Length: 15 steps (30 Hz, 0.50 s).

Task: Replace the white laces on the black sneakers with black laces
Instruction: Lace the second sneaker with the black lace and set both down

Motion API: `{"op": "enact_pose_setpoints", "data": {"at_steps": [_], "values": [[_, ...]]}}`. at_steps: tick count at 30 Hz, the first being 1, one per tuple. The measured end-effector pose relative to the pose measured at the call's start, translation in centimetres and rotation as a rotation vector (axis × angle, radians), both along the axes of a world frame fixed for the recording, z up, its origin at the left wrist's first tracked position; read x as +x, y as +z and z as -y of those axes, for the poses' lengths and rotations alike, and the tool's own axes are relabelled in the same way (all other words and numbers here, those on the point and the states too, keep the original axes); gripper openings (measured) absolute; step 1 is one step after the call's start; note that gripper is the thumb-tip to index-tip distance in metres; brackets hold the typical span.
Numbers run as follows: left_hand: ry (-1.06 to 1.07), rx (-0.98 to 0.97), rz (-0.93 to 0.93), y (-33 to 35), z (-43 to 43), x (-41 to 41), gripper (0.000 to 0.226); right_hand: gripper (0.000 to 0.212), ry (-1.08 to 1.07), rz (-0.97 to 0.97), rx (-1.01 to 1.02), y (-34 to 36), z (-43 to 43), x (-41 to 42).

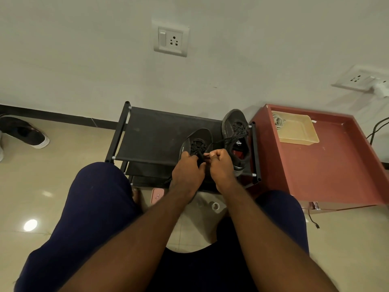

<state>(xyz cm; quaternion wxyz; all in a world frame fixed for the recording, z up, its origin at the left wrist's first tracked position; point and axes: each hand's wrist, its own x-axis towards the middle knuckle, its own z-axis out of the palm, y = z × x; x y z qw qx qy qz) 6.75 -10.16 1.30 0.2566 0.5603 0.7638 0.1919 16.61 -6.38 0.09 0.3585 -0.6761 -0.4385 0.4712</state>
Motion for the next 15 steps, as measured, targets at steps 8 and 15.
{"op": "enact_pose_setpoints", "data": {"at_steps": [8, 15], "values": [[0.027, 0.052, 0.033, -0.2, 0.5, 0.1, 0.042, 0.01, -0.361, -0.544, -0.061, 1.7, -0.7, 1.1], [0.059, 0.081, 0.071, -0.5, 1.1, 0.1, 0.04, 0.015, -0.538, -0.708, 0.007, 3.6, -2.9, 2.5]]}}
